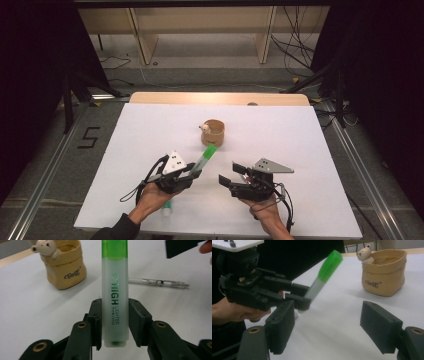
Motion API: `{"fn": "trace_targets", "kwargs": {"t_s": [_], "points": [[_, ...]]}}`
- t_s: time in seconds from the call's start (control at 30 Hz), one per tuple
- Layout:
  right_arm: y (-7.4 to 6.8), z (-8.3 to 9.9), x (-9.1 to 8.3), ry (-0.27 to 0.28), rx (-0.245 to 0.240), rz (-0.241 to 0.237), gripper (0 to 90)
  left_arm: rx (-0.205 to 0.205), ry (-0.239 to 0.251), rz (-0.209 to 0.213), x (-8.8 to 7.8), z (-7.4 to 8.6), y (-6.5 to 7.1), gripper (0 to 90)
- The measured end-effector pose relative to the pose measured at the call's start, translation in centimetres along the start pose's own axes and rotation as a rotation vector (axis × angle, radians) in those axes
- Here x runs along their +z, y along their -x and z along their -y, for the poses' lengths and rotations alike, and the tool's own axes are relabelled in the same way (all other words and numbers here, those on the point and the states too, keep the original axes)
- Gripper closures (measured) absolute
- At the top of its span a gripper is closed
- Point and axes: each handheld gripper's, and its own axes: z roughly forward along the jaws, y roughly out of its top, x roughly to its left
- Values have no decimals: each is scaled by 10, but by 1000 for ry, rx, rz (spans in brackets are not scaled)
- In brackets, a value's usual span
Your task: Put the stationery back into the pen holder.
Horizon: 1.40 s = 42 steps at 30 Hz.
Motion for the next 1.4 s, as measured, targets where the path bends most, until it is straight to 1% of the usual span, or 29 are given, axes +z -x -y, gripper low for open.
{"fn": "trace_targets", "kwargs": {"t_s": [0.1,0.23,0.3,0.43,0.5,0.57,0.63,0.7,0.8,0.93,0.97,1.07,1.1,1.13,1.2,1.23,1.3,1.37,1.4], "points": [[-1,-2,5,7,8,-11,313,8,5,16,2,0,7,658],[0,-3,11,12,29,-31,350,46,-1,20,8,2,18,658],[-1,-4,14,8,37,-30,367,53,7,24,8,3,22,658],[0,-4,18,13,51,-26,385,66,13,34,8,1,26,658],[1,-4,20,14,61,-24,406,72,11,41,9,2,29,658],[1,-4,21,13,60,-19,433,85,9,35,9,2,30,658],[1,-4,22,12,65,-18,458,89,10,39,9,2,31,658],[2,-4,23,12,76,-22,480,91,17,34,8,2,33,658],[4,-3,24,11,101,-24,505,98,20,39,10,2,35,658],[5,-2,27,9,118,-36,574,106,23,40,11,4,40,658],[5,-1,27,6,130,-40,594,112,27,38,11,4,41,658],[7,0,28,13,145,-48,672,126,30,35,11,5,43,657],[7,1,28,12,154,-49,692,124,32,36,11,5,43,657],[8,1,28,16,173,-64,708,123,34,38,11,5,43,657],[11,2,27,25,226,-97,739,125,48,39,12,6,43,657],[11,3,27,27,242,-105,742,127,58,40,12,7,43,657],[10,3,26,35,241,-105,747,112,74,54,12,8,43,655],[10,2,25,44,247,-114,752,75,80,88,11,8,40,641],[9,2,24,50,250,-120,753,62,82,101,10,7,40,586]]}}
